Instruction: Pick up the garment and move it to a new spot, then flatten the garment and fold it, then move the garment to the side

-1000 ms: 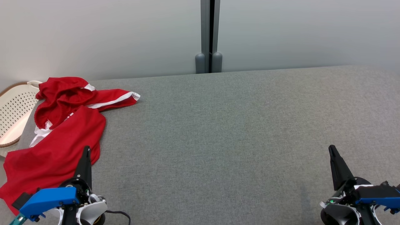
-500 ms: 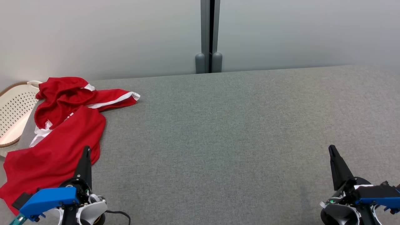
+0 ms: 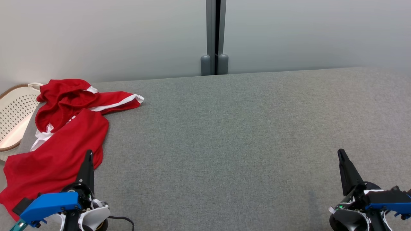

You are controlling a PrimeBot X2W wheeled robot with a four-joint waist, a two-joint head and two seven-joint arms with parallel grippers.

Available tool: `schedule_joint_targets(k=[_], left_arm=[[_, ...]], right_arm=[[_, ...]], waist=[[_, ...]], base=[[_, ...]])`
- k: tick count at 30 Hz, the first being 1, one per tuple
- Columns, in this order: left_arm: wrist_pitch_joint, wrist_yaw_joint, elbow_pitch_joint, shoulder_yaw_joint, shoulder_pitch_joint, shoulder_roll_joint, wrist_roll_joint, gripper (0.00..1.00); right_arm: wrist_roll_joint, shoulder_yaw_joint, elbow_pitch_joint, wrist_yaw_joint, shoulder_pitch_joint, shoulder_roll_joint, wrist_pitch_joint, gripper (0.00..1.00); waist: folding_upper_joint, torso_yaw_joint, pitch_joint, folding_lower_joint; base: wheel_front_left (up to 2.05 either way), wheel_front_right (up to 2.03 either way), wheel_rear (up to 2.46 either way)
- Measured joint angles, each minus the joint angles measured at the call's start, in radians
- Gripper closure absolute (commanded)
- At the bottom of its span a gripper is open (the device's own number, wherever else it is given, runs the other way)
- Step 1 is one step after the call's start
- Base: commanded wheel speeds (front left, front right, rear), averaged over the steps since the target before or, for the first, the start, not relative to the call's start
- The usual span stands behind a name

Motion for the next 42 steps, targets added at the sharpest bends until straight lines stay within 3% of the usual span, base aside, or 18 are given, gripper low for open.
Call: schedule_joint_targets(k=[16,17,31,42], left_arm=[[-0.001,0.0,0.006,-0.001,0.003,0.0,0.0,1.0],[-0.001,0.0,0.014,-0.001,0.011,-0.001,0.0,0.0],[-0.053,0.0,0.046,-0.054,0.062,-0.008,0.033,0.0],[-0.1,0.032,0.022,-0.098,0.062,-0.008,0.158,0.0]], right_arm=[[0.0,0.001,0.004,0.0,0.004,0.001,0.0,1.0],[0.0,0.001,0.013,-0.001,0.01,0.003,-0.001,0.0],[-0.035,0.021,0.043,-0.003,0.049,0.01,-0.051,0.0],[-0.163,0.018,0.026,-0.003,0.055,0.009,-0.1,0.0]], waist=[[0.0,0.0,0.0,0.0],[0.0,0.0,0.0,0.0],[0.0,0.0,-0.007,0.0],[0.0,0.002,-0.012,0.0]], base=[[0.0,0.0,0.0],[0.0,0.0,0.0],[0.0,0.0,0.0],[0.0,0.0,0.0]])
